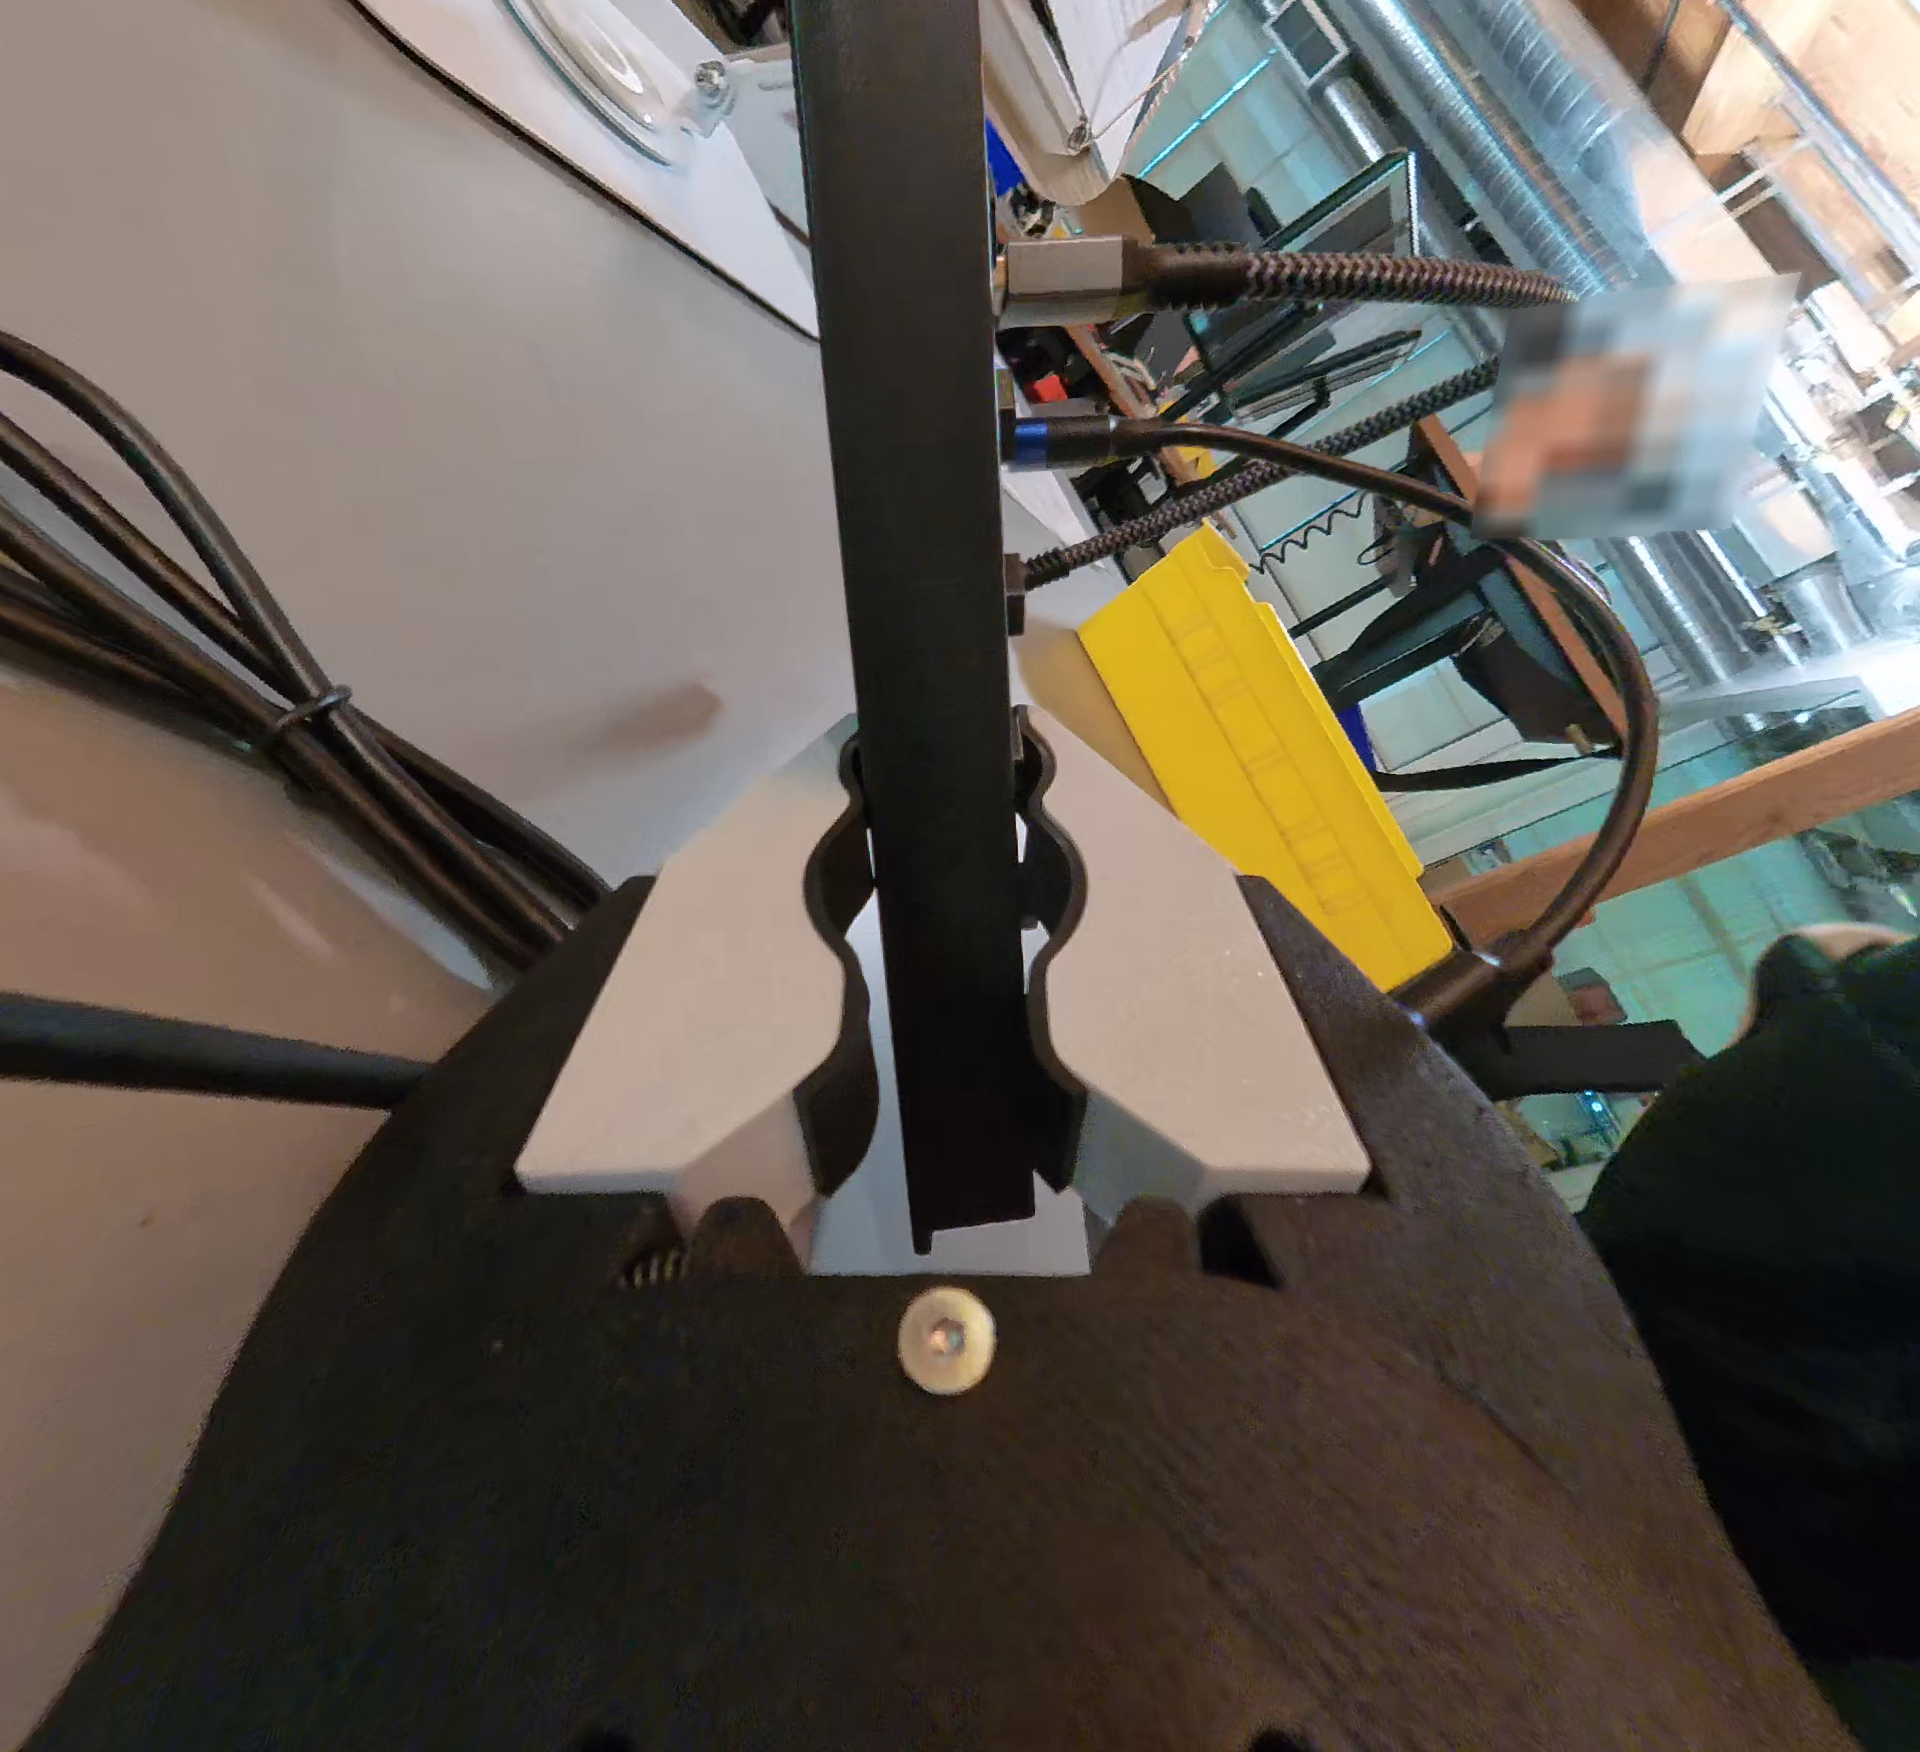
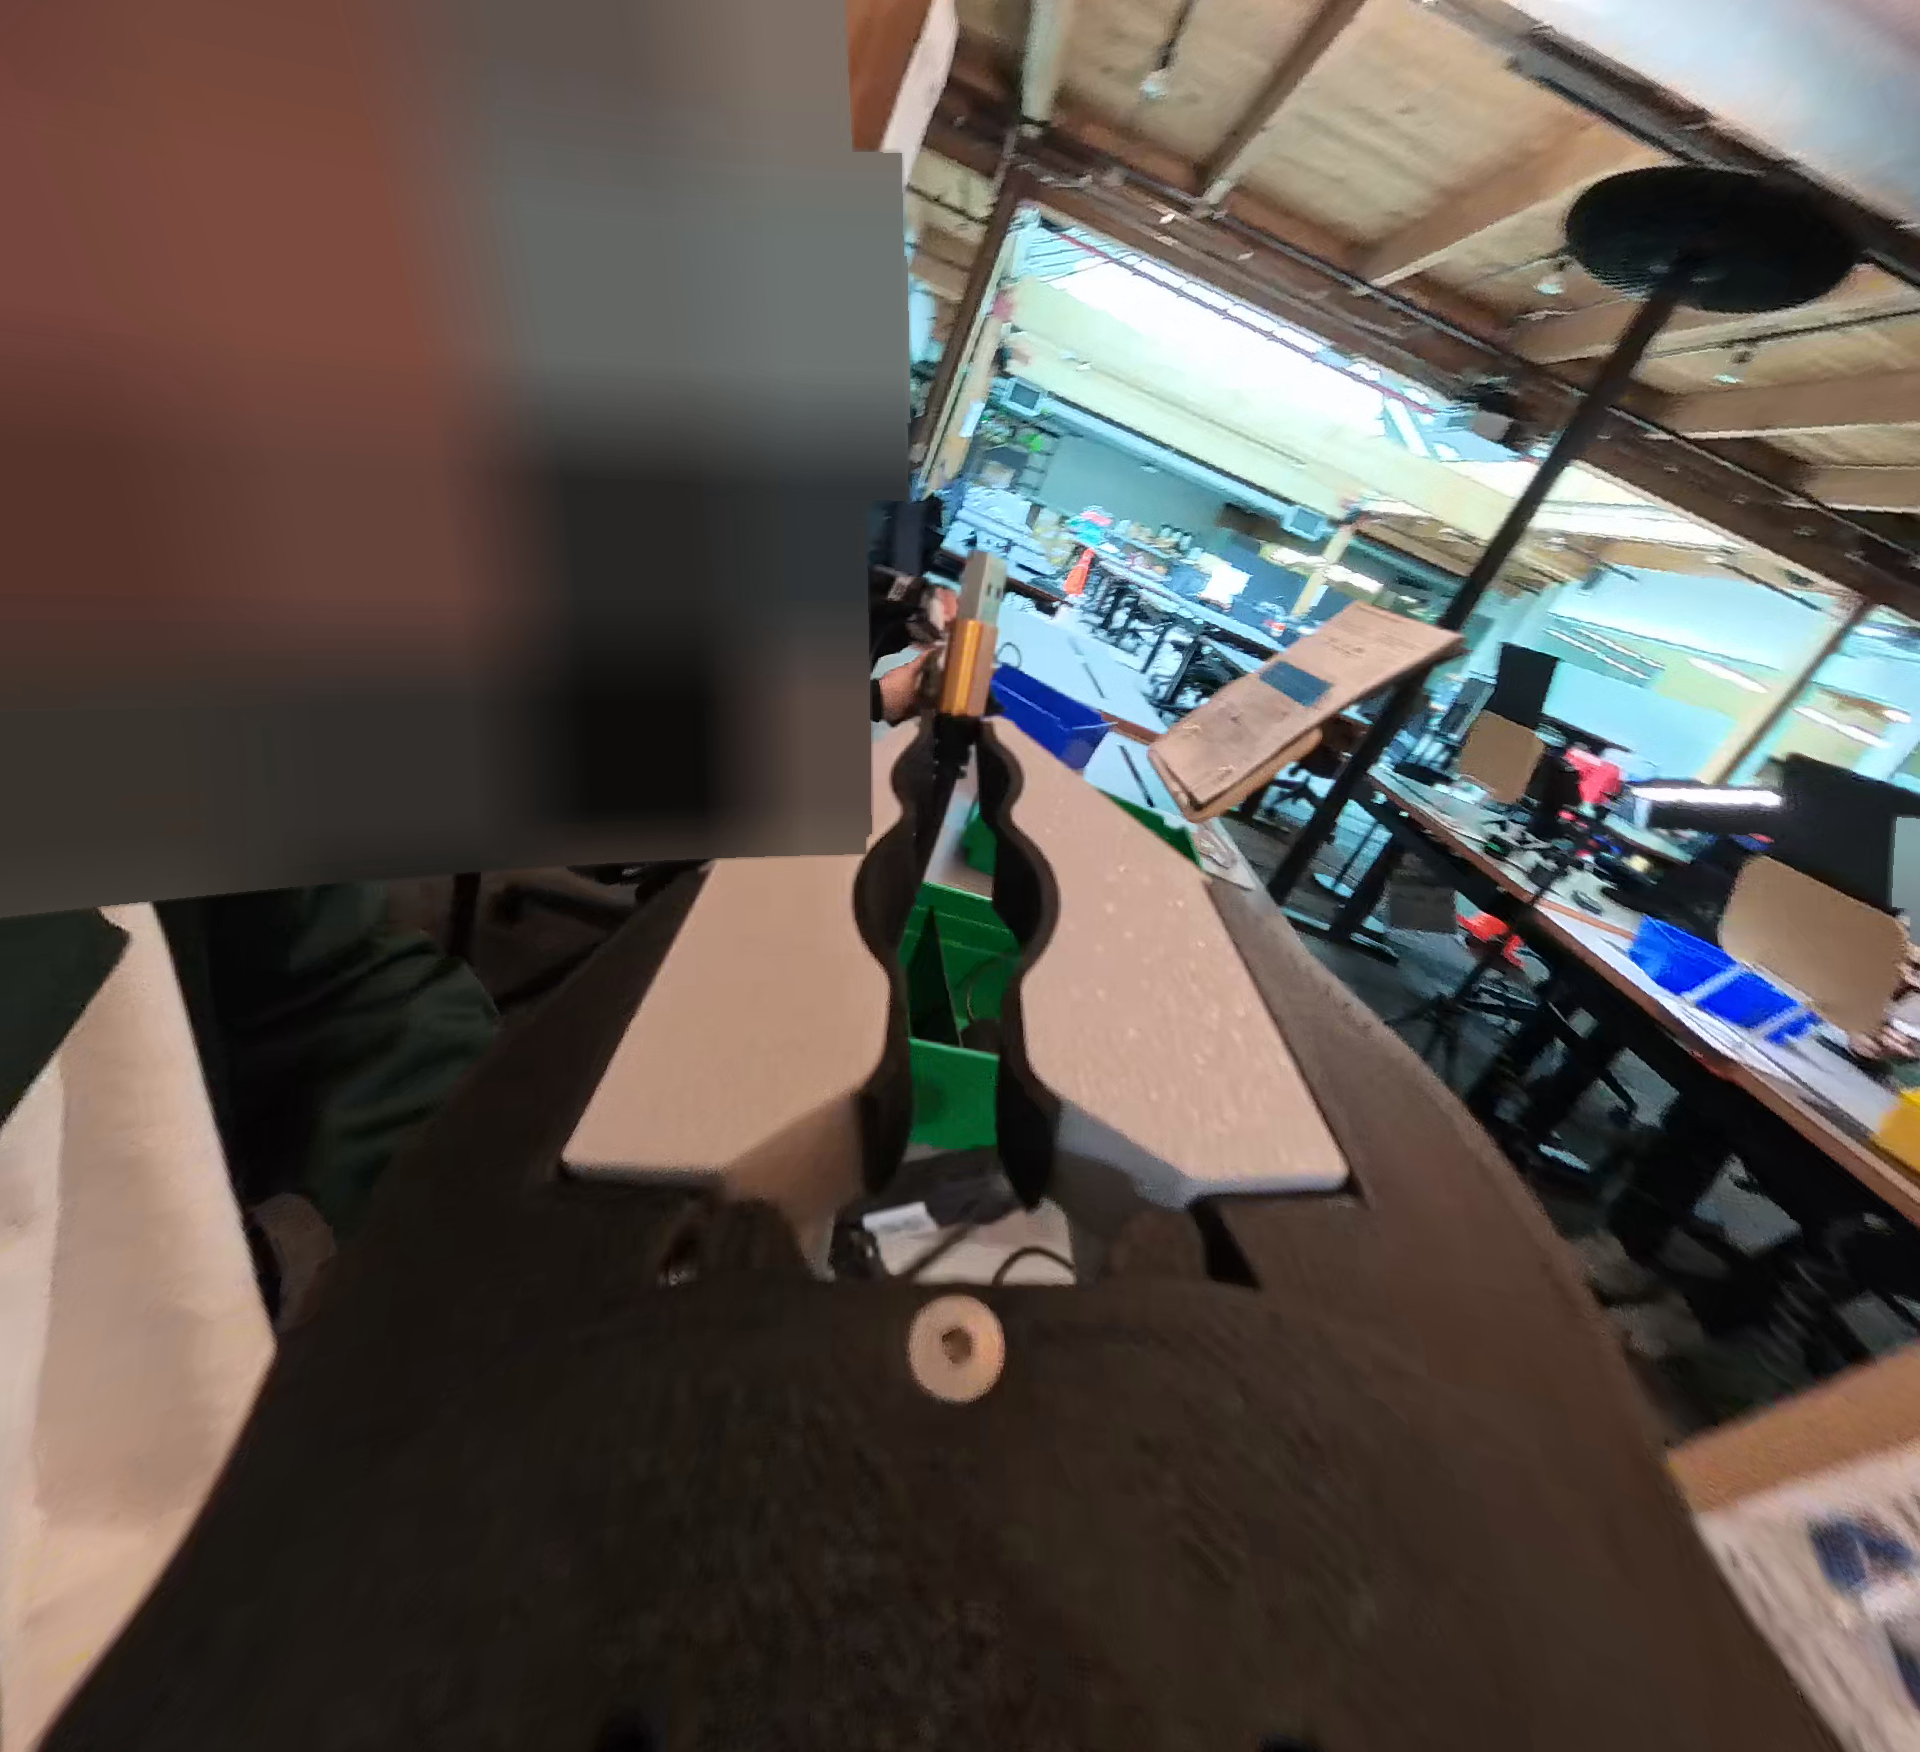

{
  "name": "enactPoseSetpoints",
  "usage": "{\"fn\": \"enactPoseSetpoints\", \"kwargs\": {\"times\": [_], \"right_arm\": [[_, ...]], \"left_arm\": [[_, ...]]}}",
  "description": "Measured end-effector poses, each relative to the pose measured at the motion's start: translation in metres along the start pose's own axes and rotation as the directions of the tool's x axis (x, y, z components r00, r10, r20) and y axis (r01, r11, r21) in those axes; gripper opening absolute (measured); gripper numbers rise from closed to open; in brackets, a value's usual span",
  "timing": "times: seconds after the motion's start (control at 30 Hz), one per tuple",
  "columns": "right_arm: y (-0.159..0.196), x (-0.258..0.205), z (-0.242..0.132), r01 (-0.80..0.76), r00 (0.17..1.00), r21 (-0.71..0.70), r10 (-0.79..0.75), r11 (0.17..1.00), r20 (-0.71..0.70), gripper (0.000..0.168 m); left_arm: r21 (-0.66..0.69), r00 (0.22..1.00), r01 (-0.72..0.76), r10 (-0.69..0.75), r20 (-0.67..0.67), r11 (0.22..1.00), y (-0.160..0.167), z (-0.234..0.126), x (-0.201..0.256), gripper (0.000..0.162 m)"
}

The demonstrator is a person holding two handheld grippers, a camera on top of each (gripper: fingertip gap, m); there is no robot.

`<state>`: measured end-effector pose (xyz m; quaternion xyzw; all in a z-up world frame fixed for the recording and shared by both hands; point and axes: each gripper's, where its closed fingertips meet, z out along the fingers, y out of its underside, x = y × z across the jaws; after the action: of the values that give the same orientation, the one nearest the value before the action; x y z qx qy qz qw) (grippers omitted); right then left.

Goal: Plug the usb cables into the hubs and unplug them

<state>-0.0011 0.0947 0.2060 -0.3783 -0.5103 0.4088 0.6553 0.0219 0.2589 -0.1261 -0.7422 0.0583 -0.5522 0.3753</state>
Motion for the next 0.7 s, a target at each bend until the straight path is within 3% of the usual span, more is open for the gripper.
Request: {"fn": "enactPoseSetpoints", "kwargs": {"times": [0.2, 0.33, 0.47, 0.7], "right_arm": [[0.017, 0.002, -0.073, -0.083, 0.985, 0.056, 0.09, 0.995, -0.15, 0.006], [0.033, 0.007, -0.098, -0.234, 0.962, 0.095, 0.245, 0.967, -0.119, 0.007], [0.07, 0.007, -0.106, -0.39, 0.915, 0.077, 0.395, 0.918, -0.085, 0.007], [0.124, 0.001, -0.097, -0.423, 0.904, -0.055, 0.416, 0.905, -0.1, 0.005]], "left_arm": [[0.031, 0.999, -0.016, 0.017, -0.036, 0.999, -0.003, -0.001, 0.007, 0.022], [0.05, 0.997, -0.048, 0.05, -0.058, 0.998, -0.003, 0.0, 0.013, 0.022], [0.081, 0.993, -0.085, 0.091, -0.078, 0.993, -0.006, 0.0, 0.019, 0.022], [0.122, 0.984, -0.15, 0.16, -0.077, 0.981, -0.01, -0.005, 0.029, 0.021]]}}
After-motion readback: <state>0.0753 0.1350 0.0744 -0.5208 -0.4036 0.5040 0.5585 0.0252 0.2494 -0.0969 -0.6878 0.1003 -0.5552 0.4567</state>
